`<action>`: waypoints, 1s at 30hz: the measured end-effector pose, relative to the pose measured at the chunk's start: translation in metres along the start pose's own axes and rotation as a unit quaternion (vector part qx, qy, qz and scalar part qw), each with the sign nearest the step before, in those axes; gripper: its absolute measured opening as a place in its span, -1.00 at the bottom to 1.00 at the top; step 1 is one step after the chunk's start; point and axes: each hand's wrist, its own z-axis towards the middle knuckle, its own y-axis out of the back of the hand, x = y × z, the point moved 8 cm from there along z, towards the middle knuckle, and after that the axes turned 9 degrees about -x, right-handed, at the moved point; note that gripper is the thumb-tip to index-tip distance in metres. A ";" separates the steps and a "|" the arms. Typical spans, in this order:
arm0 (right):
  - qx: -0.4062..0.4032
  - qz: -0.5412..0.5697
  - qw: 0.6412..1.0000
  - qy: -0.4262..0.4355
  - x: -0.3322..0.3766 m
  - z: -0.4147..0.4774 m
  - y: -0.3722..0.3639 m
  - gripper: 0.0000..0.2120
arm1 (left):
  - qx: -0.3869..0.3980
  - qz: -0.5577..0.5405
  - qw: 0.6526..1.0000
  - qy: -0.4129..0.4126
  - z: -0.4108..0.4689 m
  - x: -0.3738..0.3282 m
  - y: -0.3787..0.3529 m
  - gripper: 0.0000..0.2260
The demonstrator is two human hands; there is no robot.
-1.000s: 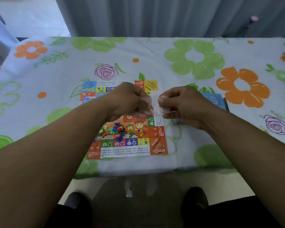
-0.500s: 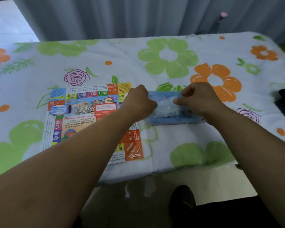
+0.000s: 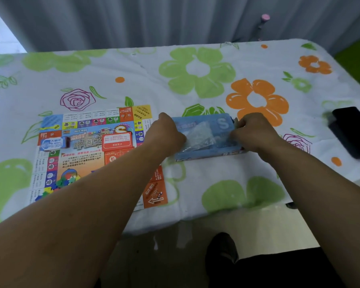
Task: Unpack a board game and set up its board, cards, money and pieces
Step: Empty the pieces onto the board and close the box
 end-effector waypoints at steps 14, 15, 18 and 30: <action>0.016 0.262 0.955 -0.135 -0.005 -0.005 0.010 -0.61 | 0.072 -0.358 0.922 0.128 -0.022 -0.013 -0.002 -0.37; 0.019 0.270 0.953 -0.138 -0.006 -0.005 0.011 -0.56 | 0.080 -0.367 0.918 0.128 -0.022 -0.014 -0.003 -0.36; 0.043 0.297 0.942 -0.149 -0.006 -0.011 0.013 -0.42 | 0.081 -0.384 0.911 0.122 -0.024 -0.019 -0.005 -0.56; 0.056 0.187 0.979 -0.061 -0.013 -0.018 0.035 -0.35 | 0.116 -0.415 0.901 0.037 -0.045 -0.061 -0.041 -0.63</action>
